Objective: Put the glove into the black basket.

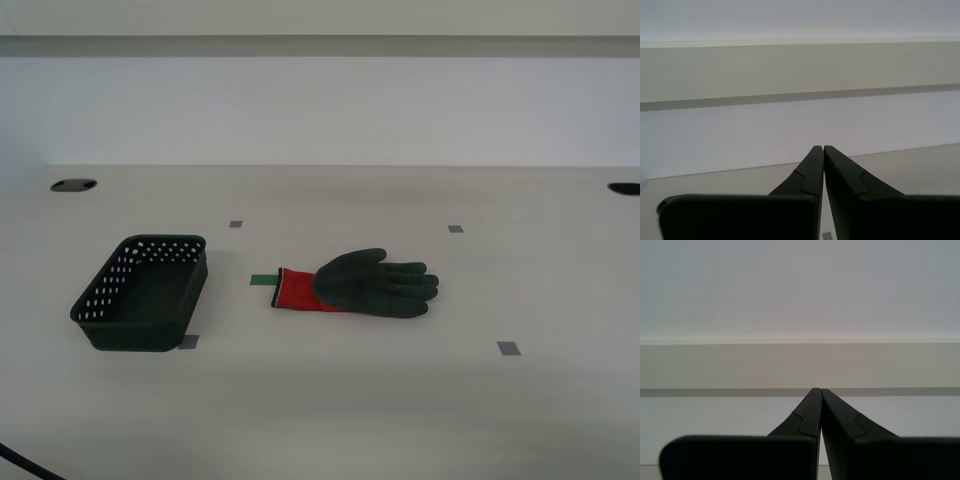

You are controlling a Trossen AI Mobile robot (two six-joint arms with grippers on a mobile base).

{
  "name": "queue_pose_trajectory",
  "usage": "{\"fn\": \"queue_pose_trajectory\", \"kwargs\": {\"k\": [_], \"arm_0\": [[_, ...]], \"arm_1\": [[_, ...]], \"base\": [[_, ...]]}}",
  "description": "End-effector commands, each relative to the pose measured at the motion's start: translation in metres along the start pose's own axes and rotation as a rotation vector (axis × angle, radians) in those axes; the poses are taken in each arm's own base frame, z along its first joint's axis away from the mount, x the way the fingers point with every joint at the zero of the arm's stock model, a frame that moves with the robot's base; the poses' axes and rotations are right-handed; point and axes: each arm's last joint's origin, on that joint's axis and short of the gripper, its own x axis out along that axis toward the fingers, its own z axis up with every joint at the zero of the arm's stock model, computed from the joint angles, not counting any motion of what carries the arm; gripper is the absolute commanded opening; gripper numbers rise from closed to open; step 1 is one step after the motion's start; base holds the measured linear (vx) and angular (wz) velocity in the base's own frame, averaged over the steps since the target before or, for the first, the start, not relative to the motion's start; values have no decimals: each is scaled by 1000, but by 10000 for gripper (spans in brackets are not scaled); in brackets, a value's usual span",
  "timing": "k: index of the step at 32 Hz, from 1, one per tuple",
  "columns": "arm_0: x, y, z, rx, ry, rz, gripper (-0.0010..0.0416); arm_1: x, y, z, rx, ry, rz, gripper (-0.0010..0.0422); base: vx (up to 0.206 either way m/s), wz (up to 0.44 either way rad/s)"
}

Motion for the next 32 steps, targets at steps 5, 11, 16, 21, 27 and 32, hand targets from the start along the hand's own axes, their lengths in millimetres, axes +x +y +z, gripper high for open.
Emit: {"fn": "queue_pose_trajectory", "kwargs": {"k": [5, 11, 16, 21, 27, 32], "arm_0": [[0, 0, 1, 0, -4, 0, 1], [0, 0, 1, 0, -4, 0, 1], [0, 0, 0, 0, -2, 0, 0], [0, 0, 0, 0, 0, 0, 1], [0, 0, 0, 0, 0, 0, 1], [0, 0, 0, 0, -1, 0, 0]], "arm_1": [[9, -37, 14, 27, 113, -149, 0], [43, -79, 7, 73, 304, -276, 0], [77, -112, -11, 139, 438, -351, 0], [118, -141, -46, 189, 684, -381, 0], [160, -170, -90, 252, 953, -393, 0], [180, -196, -109, 293, 977, -432, 0]], "base": [[0, 0], [0, 0], [0, 0], [0, 0], [0, 0], [0, 0]]}}
